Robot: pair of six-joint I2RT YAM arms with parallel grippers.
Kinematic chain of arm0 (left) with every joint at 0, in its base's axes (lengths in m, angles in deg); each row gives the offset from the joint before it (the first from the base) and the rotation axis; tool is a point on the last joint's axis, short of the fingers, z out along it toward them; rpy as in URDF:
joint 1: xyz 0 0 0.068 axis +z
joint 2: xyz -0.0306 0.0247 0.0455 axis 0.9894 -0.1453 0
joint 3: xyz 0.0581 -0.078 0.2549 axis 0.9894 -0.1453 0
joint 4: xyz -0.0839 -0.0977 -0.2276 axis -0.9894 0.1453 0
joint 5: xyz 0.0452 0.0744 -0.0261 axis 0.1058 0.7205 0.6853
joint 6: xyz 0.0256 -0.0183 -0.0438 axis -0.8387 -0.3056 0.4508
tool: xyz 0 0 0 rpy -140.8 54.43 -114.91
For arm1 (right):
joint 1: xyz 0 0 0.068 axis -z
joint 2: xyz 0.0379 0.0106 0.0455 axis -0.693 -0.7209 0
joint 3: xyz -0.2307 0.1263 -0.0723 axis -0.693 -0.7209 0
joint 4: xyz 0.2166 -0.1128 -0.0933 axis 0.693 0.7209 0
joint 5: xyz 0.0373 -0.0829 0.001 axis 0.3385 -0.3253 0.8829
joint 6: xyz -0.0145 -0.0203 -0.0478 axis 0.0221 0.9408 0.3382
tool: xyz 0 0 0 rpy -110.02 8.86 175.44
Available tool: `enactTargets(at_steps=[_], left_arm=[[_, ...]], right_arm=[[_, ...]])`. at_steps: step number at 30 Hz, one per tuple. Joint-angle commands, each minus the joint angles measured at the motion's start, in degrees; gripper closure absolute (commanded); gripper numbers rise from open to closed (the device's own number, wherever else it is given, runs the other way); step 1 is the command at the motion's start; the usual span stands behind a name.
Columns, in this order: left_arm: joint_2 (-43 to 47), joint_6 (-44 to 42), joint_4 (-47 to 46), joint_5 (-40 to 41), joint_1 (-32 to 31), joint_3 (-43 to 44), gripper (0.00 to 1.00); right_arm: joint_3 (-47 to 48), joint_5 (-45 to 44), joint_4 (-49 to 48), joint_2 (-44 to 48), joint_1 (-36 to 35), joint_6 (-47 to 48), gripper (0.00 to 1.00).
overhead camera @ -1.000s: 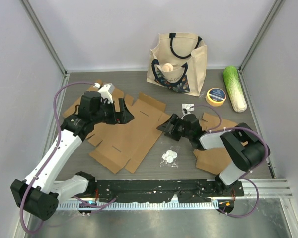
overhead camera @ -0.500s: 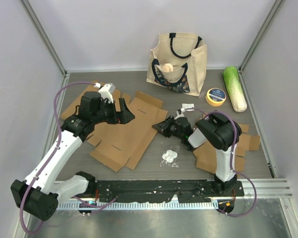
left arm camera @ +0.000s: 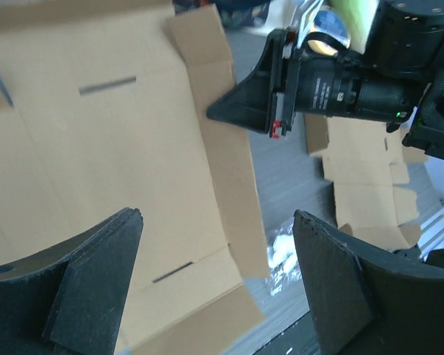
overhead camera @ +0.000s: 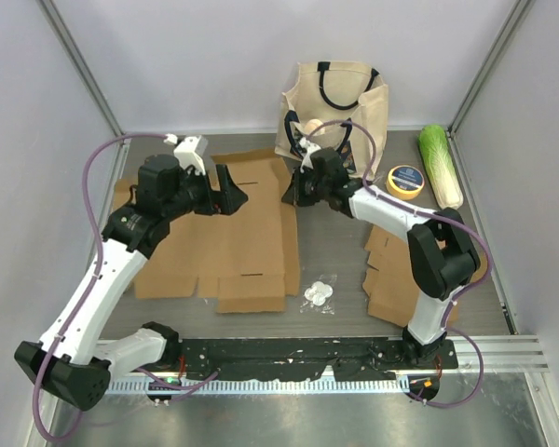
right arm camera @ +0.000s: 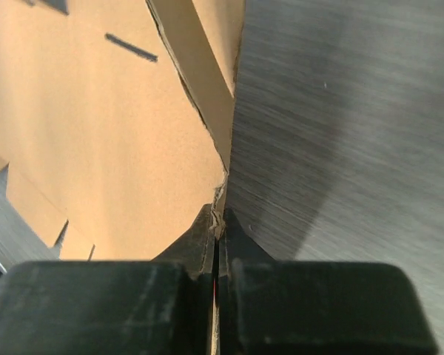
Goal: Fold the paper box
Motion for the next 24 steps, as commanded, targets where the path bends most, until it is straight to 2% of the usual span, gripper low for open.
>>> enactTargets(at_steps=[1, 5, 13, 20, 24], left_arm=[[-1.0, -3.4, 0.0, 2.0, 0.2, 9.5, 0.13], [-2.8, -5.7, 1.5, 2.2, 0.2, 14.4, 0.14], [-7.1, -7.7, 2.8, 3.8, 0.2, 15.7, 0.22], [-11.0, -8.2, 2.5, 7.0, 0.2, 19.0, 0.29], [-13.6, -7.9, 4.0, 11.0, 0.9, 23.4, 0.28]], right_arm=[[10.3, 6.0, 21.5, 2.2, 0.3, 18.4, 0.99], [19.1, 7.7, 29.3, 0.3, 0.6, 24.1, 0.99], [23.5, 8.7, 28.7, -0.6, 1.5, 25.2, 0.99], [31.9, 12.1, 29.8, -3.1, 2.4, 26.0, 0.99], [35.8, 14.7, 33.8, -3.8, 2.6, 33.4, 0.99]])
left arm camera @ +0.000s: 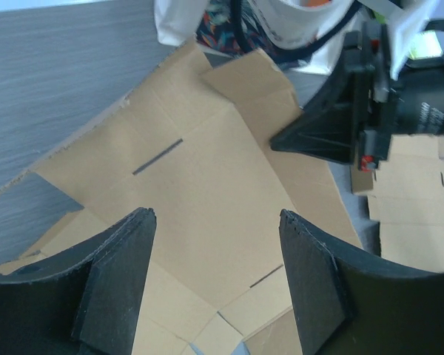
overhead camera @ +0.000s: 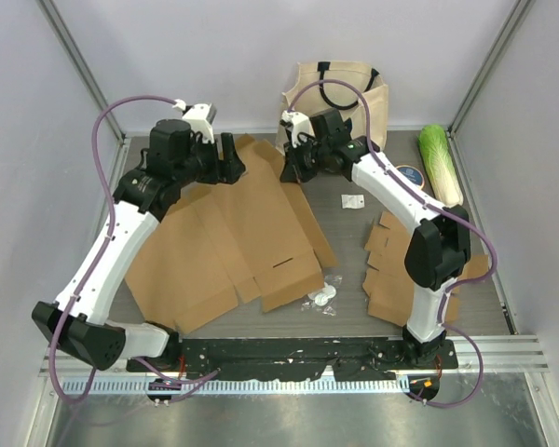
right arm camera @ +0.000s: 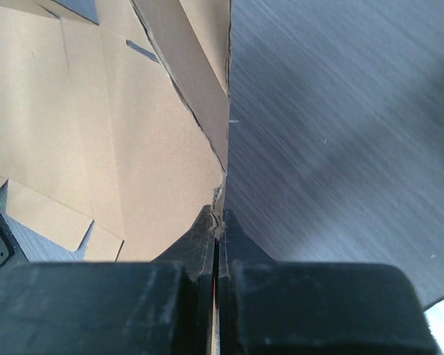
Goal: Fold the paper box
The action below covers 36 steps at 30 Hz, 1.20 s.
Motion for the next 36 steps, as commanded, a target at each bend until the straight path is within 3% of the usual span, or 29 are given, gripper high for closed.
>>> enactTargets(at_steps=[1, 3, 9, 13, 20, 23, 24, 27, 29, 30, 33, 36], left_arm=[[-2.3, -1.3, 0.9, 6.3, 0.9, 7.0, 0.28], [-3.3, -3.4, 2.0, 10.5, 1.0, 9.7, 0.24], [-7.9, -10.3, 0.4, 7.9, 0.9, 12.7, 0.13], [-12.3, -14.8, 1.7, 9.1, 1.0, 14.9, 0.17], [-18.6, -16.8, 3.7, 16.6, 0.9, 19.5, 0.47], [-20.2, -18.4, 3.1, 19.6, 0.9, 21.1, 0.73], [-20.7, -18.7, 3.1, 19.9, 1.0, 21.7, 0.87], [-21.0, -17.8, 2.4, 21.6, 0.9, 23.2, 1.0], [-20.5, -17.3, 2.0, 23.2, 0.9, 23.6, 1.0], [-20.2, -15.3, 2.0, 23.8, 1.0, 23.6, 1.0], [-18.2, -12.1, 2.3, 22.1, 1.3, 22.2, 1.0], [-14.7, -9.8, 0.8, 17.8, 2.7, 17.5, 1.0]], right_arm=[[6.6, 3.9, 2.9, 0.4, 0.6, 8.6, 0.99], [9.0, 7.1, 5.5, -0.1, 1.3, 10.0, 0.99], [15.6, 13.1, 11.0, -2.7, 2.2, 13.6, 0.99], [19.9, 14.8, 13.4, -4.4, 2.5, 15.0, 0.99], [23.5, 15.0, 14.1, -5.5, 2.9, 16.4, 0.99], [24.9, 15.4, 14.2, -6.2, 3.4, 16.2, 0.99], [25.3, 15.4, 14.1, -6.5, 3.6, 15.9, 0.99], [25.6, 10.7, 10.0, -6.8, 3.7, 10.7, 0.99], [24.4, -0.3, 3.9, -6.6, 3.7, 1.0, 0.89], [23.9, -3.3, 2.8, -6.5, 3.7, -1.8, 0.75], [19.9, -3.6, 0.1, -4.9, 3.7, -4.2, 0.52], [12.1, -3.2, -4.9, -2.0, 3.7, -2.0, 0.44]])
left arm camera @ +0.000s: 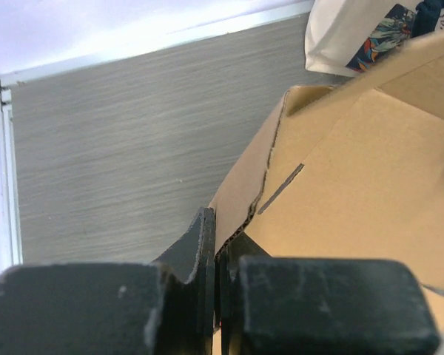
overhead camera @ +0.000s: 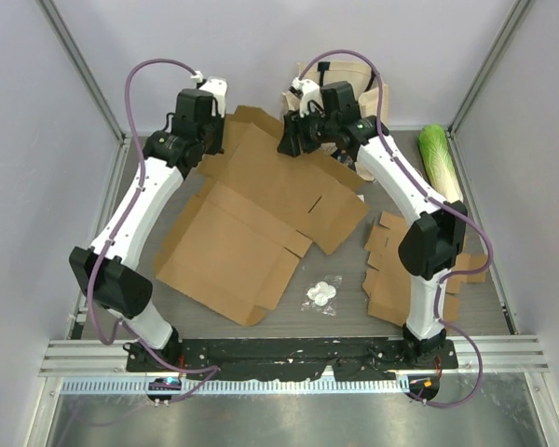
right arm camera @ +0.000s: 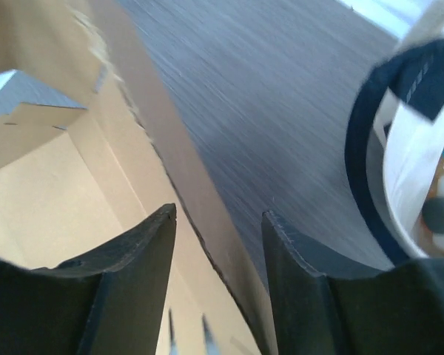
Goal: Fold the paper box
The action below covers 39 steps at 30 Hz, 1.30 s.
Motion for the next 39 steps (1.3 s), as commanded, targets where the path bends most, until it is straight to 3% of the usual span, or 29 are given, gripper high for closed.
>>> enactTargets(at_steps=[1, 4, 7, 14, 16, 22, 32, 35, 39], left_arm=[[7.1, 5.9, -4.8, -4.6, 2.2, -5.8, 1.0], [10.6, 7.5, -7.1, -8.5, 4.2, -11.2, 1.0], [13.1, 8.6, -8.3, -10.3, 5.8, -15.4, 1.0], [17.9, 13.3, -13.0, -15.4, 9.7, -25.4, 1.0], [18.4, 14.5, -13.6, -14.2, 10.1, -27.9, 1.0], [18.1, 19.4, -11.3, -11.1, 14.3, -31.0, 0.89], [20.0, 21.1, -10.7, -10.0, 16.8, -34.6, 0.75], [20.7, 21.5, -10.6, -10.0, 16.8, -34.2, 0.68], [22.5, 21.0, -9.7, -9.9, 16.8, -33.7, 0.45]], right_arm=[[-8.8, -2.8, -8.7, 4.7, 0.3, -1.9, 0.44], [-10.7, -1.9, -11.3, 5.3, 0.7, -1.4, 0.46], [-9.6, -1.4, -11.3, 4.2, 0.7, 1.6, 0.55], [-7.6, 3.7, -12.7, 1.1, 0.2, 3.1, 0.94], [-7.6, 1.7, -13.2, 1.3, -1.2, 4.5, 0.98], [-8.3, -7.8, -12.8, 2.2, -6.9, 14.9, 0.99], [-2.1, -8.7, -7.3, -0.9, -8.7, 21.1, 0.99], [0.4, -10.0, -6.2, -2.0, -9.9, 22.7, 0.99], [3.2, -10.9, -4.1, -3.4, -10.4, 25.3, 0.99]])
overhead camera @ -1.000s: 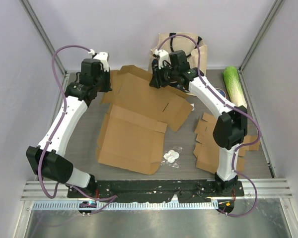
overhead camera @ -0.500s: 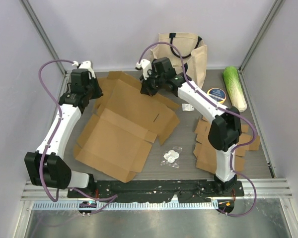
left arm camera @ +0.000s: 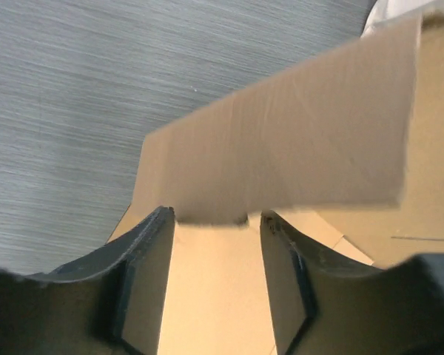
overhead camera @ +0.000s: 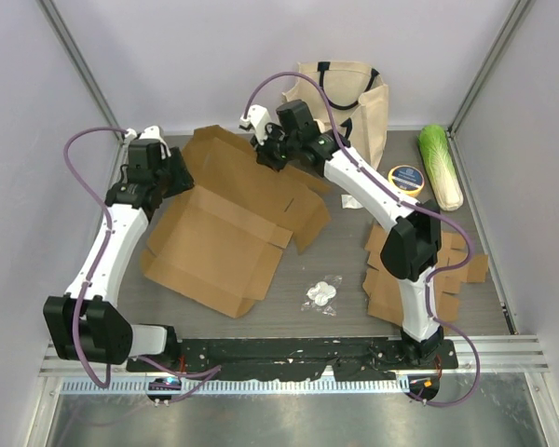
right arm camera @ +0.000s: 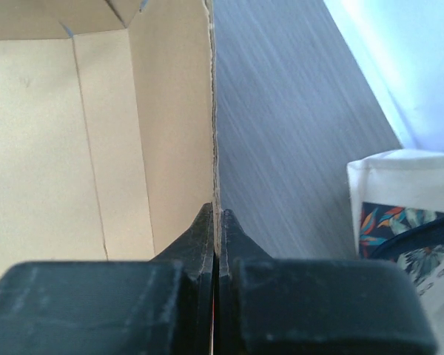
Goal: Fold the paper box
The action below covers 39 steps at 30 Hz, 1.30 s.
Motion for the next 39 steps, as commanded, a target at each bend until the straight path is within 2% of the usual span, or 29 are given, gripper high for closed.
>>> enactTargets(at_steps=[1, 5, 6, 7, 9, 11, 13, 14, 17, 23, 25, 28, 29, 32, 35, 39], left_arm=[[4.0, 0.0, 2.2, 1.2, 0.5, 1.2, 0.41], [9.4, -0.5, 1.8, 0.3, 0.4, 1.2, 0.28], [10.5, -0.4, -0.4, -0.6, 0.4, 1.1, 0.28], [11.2, -0.4, -2.0, -4.7, 0.5, 0.9, 0.28], [12.0, -0.1, -5.7, -10.3, 0.5, 1.3, 0.37], [11.3, 2.3, -6.5, -14.8, 0.5, 3.6, 0.39], [9.5, 3.0, -7.8, -19.5, 0.4, 6.0, 0.36], [8.7, 3.6, -8.0, -20.3, 0.4, 6.7, 0.3], [5.2, 4.7, -6.1, -20.8, 0.4, 11.6, 0.24], [2.6, 3.3, -5.3, -23.1, 0.5, 17.7, 0.22], [0.8, 1.8, -5.0, -24.9, 0.4, 19.7, 0.18], [-3.6, 1.1, 0.0, -26.8, 0.4, 25.1, 0.22], [-4.4, 1.3, 2.1, -26.4, 0.5, 26.0, 0.26], [-5.3, 3.2, -0.7, -28.5, 0.4, 25.0, 0.28], [-4.8, 5.9, -3.3, -30.3, 0.2, 22.9, 0.39], [-4.1, 6.4, -4.9, -29.0, -0.8, 19.7, 0.36]], right_arm=[[5.6, -2.6, -1.4, -0.8, -0.5, 4.0, 0.99], [7.6, -1.2, 2.1, -1.9, -0.5, 5.7, 0.99], [8.0, -0.1, 3.0, -2.2, -0.4, 5.8, 0.99], [8.8, 1.0, 5.4, -2.8, -0.4, 6.0, 0.99], [10.9, 4.0, 7.7, -3.1, -0.4, 5.9, 0.99], [12.7, 7.8, 10.0, -3.3, -0.3, 5.1, 0.99], [14.1, 11.3, 11.9, -3.1, 0.0, 3.9, 0.99], [14.5, 12.2, 12.4, -3.0, 0.2, 3.6, 0.99], [15.5, 13.9, 15.1, -2.5, 0.3, 2.6, 0.99], [15.0, 15.3, 17.2, -1.2, 0.8, 1.5, 0.99], [15.3, 15.4, 17.3, -0.9, 1.1, 1.3, 0.99], [15.6, 15.4, 16.5, -0.5, 1.5, -0.1, 0.99], [15.7, 15.6, 16.4, -0.3, 1.7, -0.3, 0.99], [15.7, 16.4, 16.1, 0.3, 1.8, -0.5, 0.99], [15.7, 15.9, 15.1, 0.4, 1.9, -1.6, 0.99], [15.5, 17.2, 14.7, 0.6, 1.9, -2.2, 0.99]])
